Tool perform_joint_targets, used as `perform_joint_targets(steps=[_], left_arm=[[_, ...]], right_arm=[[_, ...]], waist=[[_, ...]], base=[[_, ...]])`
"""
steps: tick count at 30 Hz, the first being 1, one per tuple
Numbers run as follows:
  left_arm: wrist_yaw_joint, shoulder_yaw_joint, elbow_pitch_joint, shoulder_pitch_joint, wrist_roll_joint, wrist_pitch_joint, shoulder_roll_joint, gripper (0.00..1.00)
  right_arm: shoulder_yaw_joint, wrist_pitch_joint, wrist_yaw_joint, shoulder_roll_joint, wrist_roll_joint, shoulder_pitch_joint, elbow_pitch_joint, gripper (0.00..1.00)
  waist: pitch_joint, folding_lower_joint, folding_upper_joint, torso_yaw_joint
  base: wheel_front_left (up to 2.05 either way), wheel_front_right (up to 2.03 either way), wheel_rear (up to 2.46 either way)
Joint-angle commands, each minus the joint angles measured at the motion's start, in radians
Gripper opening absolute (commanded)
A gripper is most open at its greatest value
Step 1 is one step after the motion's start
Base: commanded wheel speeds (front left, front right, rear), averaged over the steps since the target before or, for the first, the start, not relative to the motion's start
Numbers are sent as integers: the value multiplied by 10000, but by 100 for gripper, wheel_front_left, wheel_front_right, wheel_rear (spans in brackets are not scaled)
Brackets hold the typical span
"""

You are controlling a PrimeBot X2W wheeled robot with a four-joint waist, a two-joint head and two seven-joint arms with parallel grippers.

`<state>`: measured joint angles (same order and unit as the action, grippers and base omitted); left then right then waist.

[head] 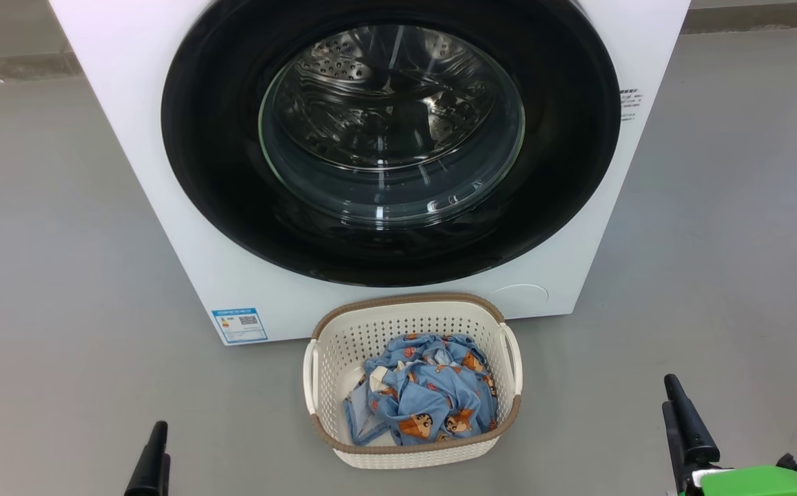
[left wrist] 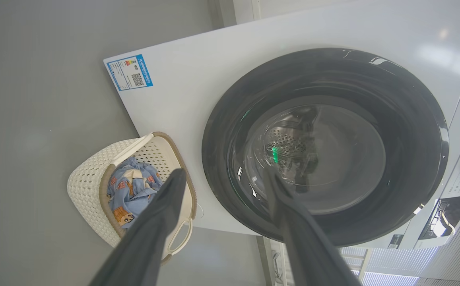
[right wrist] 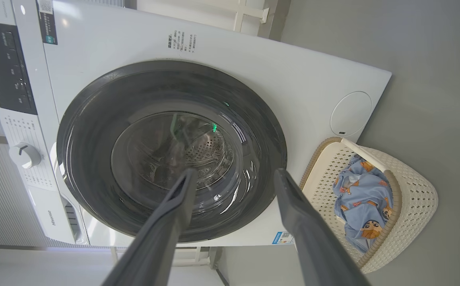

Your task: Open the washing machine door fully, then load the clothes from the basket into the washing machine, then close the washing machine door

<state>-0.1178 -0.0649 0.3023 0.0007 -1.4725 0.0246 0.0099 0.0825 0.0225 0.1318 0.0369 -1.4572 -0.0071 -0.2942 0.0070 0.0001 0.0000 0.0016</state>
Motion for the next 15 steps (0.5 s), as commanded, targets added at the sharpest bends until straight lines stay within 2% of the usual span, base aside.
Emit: perform_joint_targets(steps=[1, 15], left_arm=[[-38, -162, -309, -223, 320, -116, 163, 100], [-52, -230, -560, -233, 2450, -530, 181, 100]], right_arm=[[-110, -115, -3, 126, 338, -380, 360, 100], [-488, -525, -4, 278, 2651, -423, 793, 100]], waist=[[0, 0, 0, 2], [4, -1, 0, 7]], base=[[0, 0, 0], [0, 0, 0]])
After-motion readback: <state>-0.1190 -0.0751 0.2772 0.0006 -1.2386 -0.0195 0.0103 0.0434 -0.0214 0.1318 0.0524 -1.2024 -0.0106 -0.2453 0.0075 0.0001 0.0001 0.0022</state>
